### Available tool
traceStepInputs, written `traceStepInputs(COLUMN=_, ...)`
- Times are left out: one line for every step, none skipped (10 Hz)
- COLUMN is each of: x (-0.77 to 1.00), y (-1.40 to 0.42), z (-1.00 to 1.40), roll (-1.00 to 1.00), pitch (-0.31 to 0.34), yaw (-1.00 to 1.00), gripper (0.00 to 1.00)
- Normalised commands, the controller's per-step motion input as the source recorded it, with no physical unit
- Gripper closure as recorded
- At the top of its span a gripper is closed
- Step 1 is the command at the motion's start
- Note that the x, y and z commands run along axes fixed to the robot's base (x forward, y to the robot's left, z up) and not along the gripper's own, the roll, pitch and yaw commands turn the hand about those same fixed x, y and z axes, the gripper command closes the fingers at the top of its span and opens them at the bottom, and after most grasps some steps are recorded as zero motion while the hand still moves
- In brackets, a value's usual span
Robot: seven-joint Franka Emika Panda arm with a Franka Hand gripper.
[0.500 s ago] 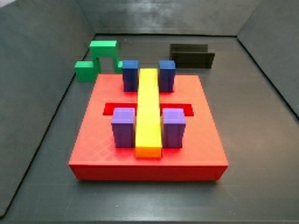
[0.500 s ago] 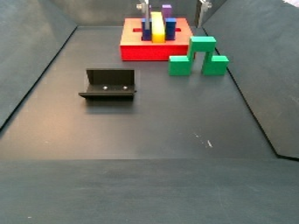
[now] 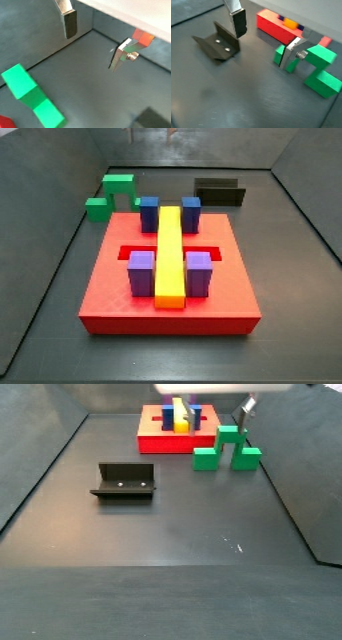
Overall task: Pick up the green object. Move up. Move to above the board. Insert the green object.
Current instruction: Pick up the green object.
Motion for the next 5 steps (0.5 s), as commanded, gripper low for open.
traceStepInputs(x=-0.87, y=-0.48, z=-0.40, roll=0.13, pitch=-0.277, yaw=0.00, gripper=0.00)
traceStepInputs(x=-0.88, y=-0.45, z=-0.19, roll=0.13, pitch=-0.300, yaw=0.00, gripper=0.00)
traceStepInputs(x=-0.74, y=-0.53, z=0.04, roll=0.25, pitch=-0.251, yaw=0.00, gripper=0.00)
traceStepInputs(x=-0.71, y=-0.54, z=0.13, roll=0.32, pitch=-0.186, yaw=0.05, gripper=0.00)
traceStepInputs(x=-0.70, y=-0.55, z=0.13, roll=0.33, pitch=-0.150, yaw=0.07, gripper=0.00)
